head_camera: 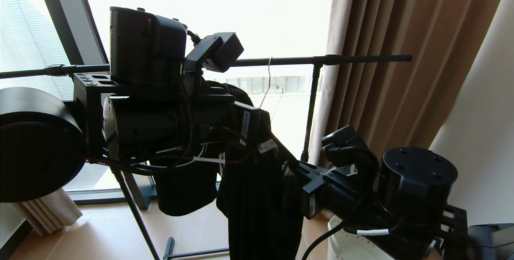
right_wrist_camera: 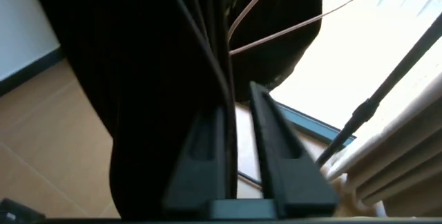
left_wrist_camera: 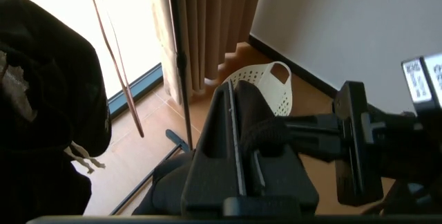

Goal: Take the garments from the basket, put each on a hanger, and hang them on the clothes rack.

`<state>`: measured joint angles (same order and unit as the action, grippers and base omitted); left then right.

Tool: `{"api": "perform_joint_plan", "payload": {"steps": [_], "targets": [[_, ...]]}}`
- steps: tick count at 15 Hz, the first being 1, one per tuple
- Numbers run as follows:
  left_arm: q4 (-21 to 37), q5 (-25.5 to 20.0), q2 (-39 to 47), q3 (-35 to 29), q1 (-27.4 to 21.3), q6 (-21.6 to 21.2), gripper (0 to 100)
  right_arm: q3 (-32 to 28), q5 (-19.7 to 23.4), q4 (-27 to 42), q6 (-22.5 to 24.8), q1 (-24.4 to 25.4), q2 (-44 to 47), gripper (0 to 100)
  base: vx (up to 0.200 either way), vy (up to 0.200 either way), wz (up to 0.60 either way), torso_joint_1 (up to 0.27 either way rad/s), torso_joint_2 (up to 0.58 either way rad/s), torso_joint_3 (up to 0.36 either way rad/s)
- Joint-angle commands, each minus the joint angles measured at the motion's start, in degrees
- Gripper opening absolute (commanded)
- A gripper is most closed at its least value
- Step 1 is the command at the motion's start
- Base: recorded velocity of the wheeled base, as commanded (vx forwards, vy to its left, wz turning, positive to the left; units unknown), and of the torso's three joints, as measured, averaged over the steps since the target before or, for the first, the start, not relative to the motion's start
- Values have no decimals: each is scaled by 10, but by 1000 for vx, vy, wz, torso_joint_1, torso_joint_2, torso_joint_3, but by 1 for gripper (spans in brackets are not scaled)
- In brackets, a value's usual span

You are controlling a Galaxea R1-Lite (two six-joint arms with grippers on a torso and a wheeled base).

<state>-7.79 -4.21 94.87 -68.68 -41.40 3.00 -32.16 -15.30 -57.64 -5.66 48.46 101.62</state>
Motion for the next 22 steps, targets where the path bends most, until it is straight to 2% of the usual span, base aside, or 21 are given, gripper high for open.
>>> {"api": "perform_joint_plan", "payload": {"steps": [1,3,7,10,12,13,15,18,20,22], "targets": [[1,-2,1,8,2,0,0,1,4,-9,-11,-30,-8,0,0,0,0,0,0,0],[-2,-7,6,21,3,0,0,-12,4,-9,-9,-69,-20,0,0,0,0,0,0,0],[-12,-86,17,66,8,-21,0,-39,5,13,-8,-125,-65,0,0,0,0,0,0,0],[-16,-141,26,79,7,-29,0,-39,4,19,-8,-129,-79,0,0,0,0,0,0,0],[-17,-150,39,79,7,-29,0,-37,4,19,-8,-129,-85,0,0,0,0,0,0,0],[-21,-150,43,80,7,-29,100,-36,4,20,-8,-129,-86,0,0,0,0,0,0,0],[-48,-145,48,94,5,-29,100,-40,4,19,-8,-129,-85,0,0,0,0,0,0,0],[-55,-116,44,103,9,-31,100,-43,4,20,-3,-144,-93,0,0,0,0,0,0,0],[-60,-48,54,70,38,-56,100,-48,4,20,9,-150,-92,0,0,0,0,0,0,0],[-52,17,91,19,43,-59,100,-45,4,19,9,-150,-91,0,0,0,0,0,0,0]]}}
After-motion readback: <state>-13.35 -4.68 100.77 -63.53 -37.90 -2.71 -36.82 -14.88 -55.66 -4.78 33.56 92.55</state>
